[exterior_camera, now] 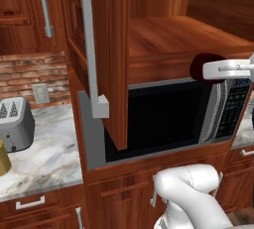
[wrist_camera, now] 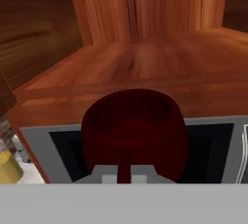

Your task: There is a tray on the dining counter. Grab the cup, mug, and pitcher and place them on the tray. The pitcher may be placed next to the tray if it cannot fit the tray.

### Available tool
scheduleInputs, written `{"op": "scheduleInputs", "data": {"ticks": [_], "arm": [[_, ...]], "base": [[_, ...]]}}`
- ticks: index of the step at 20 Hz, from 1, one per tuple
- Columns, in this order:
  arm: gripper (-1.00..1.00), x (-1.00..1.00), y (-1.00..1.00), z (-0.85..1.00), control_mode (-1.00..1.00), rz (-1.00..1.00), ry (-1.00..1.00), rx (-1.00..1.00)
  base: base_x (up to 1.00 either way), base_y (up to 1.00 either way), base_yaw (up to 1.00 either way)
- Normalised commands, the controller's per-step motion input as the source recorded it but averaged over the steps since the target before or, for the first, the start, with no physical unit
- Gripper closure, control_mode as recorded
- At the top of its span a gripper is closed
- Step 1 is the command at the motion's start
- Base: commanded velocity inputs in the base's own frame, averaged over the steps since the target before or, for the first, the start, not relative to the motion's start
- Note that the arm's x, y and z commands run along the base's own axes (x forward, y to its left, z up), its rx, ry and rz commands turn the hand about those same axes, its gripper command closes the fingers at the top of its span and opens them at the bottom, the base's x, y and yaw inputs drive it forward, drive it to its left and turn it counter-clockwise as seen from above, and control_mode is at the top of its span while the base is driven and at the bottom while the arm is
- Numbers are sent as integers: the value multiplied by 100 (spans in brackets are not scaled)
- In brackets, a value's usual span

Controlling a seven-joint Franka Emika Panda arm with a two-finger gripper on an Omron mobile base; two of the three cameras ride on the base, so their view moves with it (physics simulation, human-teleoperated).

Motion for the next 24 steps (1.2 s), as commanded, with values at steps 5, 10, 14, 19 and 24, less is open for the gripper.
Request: {"op": "scheduleInputs", "data": {"ticks": [5, 10, 14, 19, 24], "arm": [[100, 0, 0, 0, 100, 0, 0, 0], [100, 0, 0, 0, 100, 0, 0, 0], [100, 0, 0, 0, 100, 0, 0, 0], [100, 0, 0, 0, 100, 0, 0, 0], [100, 0, 0, 0, 100, 0, 0, 0]], "base": [[-100, -8, 8], [-100, -14, 15], [-92, -19, 21], [-43, -4, 60], [-11, 0, 95]]}}
